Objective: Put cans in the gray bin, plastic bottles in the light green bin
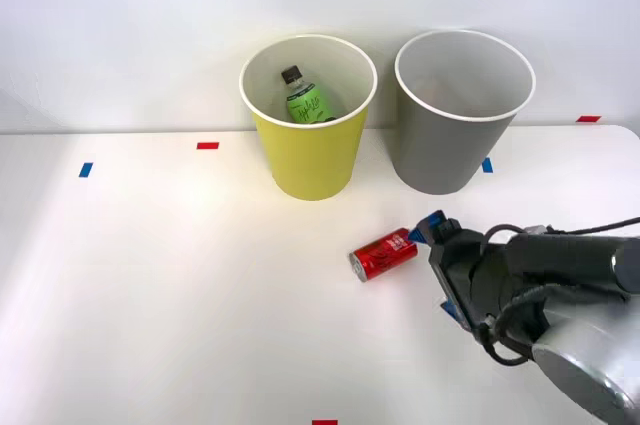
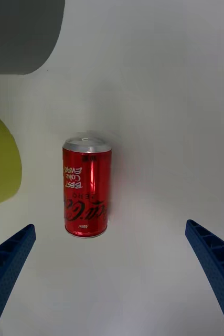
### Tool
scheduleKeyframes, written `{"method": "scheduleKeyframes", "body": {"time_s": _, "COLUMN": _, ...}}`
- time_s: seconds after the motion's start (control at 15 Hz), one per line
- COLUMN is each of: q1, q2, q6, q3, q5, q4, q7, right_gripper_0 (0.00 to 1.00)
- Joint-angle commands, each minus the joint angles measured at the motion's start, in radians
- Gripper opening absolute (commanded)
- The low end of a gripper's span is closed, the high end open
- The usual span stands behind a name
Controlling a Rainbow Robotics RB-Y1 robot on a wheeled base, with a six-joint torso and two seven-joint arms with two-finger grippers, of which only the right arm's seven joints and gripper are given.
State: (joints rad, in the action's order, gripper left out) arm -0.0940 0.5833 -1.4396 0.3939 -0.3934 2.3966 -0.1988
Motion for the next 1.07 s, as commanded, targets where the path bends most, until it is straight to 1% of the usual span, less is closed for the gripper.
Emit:
{"method": "scheduleKeyframes", "body": {"time_s": 0.07, "q1": -0.081, "q2": 0.004, "q6": -0.002, "q3": -0.001, "q5": -0.073, "q4": -0.086, "q7": -0.004, "right_gripper_0": 0.99}}
{"method": "scheduleKeyframes", "body": {"time_s": 0.13, "q1": -0.105, "q2": 0.001, "q6": -0.004, "q3": -0.001, "q5": -0.094, "q4": -0.114, "q7": -0.005, "right_gripper_0": 0.99}}
{"method": "scheduleKeyframes", "body": {"time_s": 0.2, "q1": -0.139, "q2": -0.008, "q6": -0.048, "q3": 0.000, "q5": -0.111, "q4": -0.140, "q7": 0.004, "right_gripper_0": 0.99}}
{"method": "scheduleKeyframes", "body": {"time_s": 0.27, "q1": -0.181, "q2": -0.030, "q6": -0.128, "q3": -0.001, "q5": -0.125, "q4": -0.168, "q7": 0.009, "right_gripper_0": 0.99}}
{"method": "scheduleKeyframes", "body": {"time_s": 0.33, "q1": -0.211, "q2": -0.060, "q6": -0.171, "q3": 0.000, "q5": -0.128, "q4": -0.192, "q7": 0.003, "right_gripper_0": 0.99}}
{"method": "scheduleKeyframes", "body": {"time_s": 0.53, "q1": -0.259, "q2": -0.120, "q6": -0.173, "q3": 0.000, "q5": -0.136, "q4": -0.284, "q7": 0.006, "right_gripper_0": 0.99}}
{"method": "scheduleKeyframes", "body": {"time_s": 0.73, "q1": -0.343, "q2": -0.191, "q6": -0.173, "q3": 0.000, "q5": -0.117, "q4": -0.433, "q7": 0.010, "right_gripper_0": 0.99}}
{"method": "scheduleKeyframes", "body": {"time_s": 0.87, "q1": -0.371, "q2": -0.212, "q6": -0.173, "q3": 0.000, "q5": -0.085, "q4": -0.482, "q7": 0.016, "right_gripper_0": 0.99}}
{"method": "scheduleKeyframes", "body": {"time_s": 1.07, "q1": -0.377, "q2": -0.214, "q6": -0.173, "q3": 0.002, "q5": -0.084, "q4": -0.524, "q7": 0.030, "right_gripper_0": 0.99}}
